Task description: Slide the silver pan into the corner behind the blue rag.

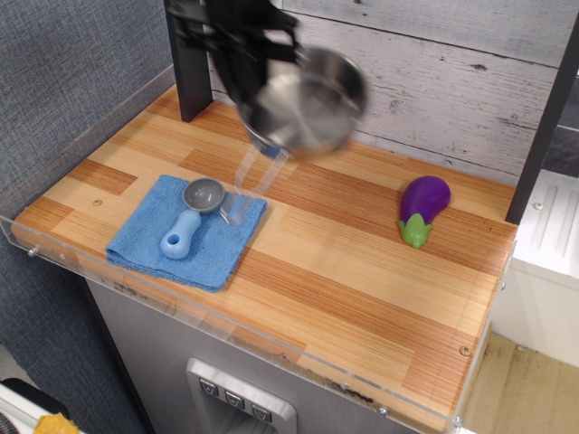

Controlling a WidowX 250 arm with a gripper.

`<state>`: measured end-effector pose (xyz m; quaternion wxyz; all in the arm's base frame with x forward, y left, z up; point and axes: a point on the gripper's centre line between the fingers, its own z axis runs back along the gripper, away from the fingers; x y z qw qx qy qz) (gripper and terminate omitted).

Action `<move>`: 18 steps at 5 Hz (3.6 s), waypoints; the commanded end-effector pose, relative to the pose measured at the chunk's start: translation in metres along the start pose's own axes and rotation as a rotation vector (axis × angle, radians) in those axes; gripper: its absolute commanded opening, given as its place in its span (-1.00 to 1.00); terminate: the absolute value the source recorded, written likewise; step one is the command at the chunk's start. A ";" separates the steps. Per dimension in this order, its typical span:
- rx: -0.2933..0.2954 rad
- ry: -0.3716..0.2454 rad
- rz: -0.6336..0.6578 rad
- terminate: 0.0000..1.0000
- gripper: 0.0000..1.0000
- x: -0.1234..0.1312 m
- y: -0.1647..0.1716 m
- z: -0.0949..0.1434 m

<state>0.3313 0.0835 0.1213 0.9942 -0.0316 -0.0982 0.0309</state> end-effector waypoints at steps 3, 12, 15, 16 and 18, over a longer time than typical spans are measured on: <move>0.055 0.090 0.170 -1.00 -1.00 0.011 0.102 -0.037; 0.083 0.005 0.039 -1.00 1.00 0.020 0.011 0.017; 0.084 -0.041 -0.148 -1.00 1.00 -0.002 -0.064 0.010; 0.093 -0.041 -0.153 -1.00 1.00 -0.001 -0.064 0.008; 0.093 -0.041 -0.153 1.00 1.00 -0.001 -0.064 0.008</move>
